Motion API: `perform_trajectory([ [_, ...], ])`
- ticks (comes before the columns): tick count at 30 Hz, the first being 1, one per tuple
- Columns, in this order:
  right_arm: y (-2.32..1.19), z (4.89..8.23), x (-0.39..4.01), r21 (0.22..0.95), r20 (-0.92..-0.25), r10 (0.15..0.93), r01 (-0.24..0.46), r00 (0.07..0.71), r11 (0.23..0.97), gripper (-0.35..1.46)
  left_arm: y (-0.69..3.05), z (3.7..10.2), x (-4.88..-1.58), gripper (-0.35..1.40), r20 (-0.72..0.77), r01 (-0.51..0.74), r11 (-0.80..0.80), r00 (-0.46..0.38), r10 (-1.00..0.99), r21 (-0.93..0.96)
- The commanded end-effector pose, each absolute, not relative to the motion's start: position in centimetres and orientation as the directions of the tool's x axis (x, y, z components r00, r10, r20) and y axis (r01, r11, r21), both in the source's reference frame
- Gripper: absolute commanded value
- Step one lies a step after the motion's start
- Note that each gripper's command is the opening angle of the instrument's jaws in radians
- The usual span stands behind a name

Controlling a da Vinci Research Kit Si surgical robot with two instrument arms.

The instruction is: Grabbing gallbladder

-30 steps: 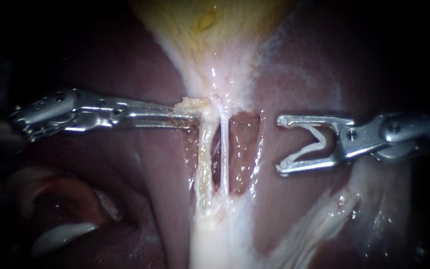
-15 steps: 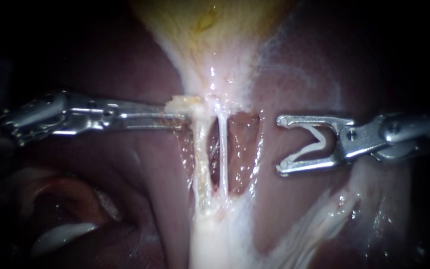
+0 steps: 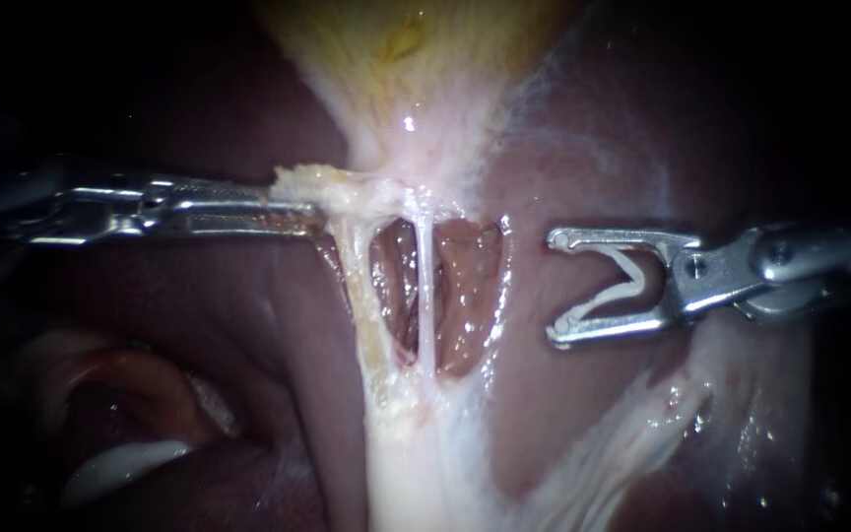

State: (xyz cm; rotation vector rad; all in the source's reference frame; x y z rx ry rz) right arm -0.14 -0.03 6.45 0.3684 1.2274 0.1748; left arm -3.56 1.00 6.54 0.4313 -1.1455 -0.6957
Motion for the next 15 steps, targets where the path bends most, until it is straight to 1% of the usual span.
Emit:
perform_trajectory([
  [1, -0.03, 6.45, -0.14, 0.367, -0.885, 0.326, 0.066, 0.333, 0.928, 0.5, 1.0, 6.51, -3.57, -0.35, 0.678, 0.279, 0.719, 0.241, -0.694, 0.637],
  [15, -0.02, 6.45, -0.14, 0.367, -0.885, 0.326, 0.066, 0.333, 0.928, 0.5, 0.97, 6.49, -3.6, -0.35, 0.678, 0.289, 0.716, 0.237, -0.696, 0.635],
])
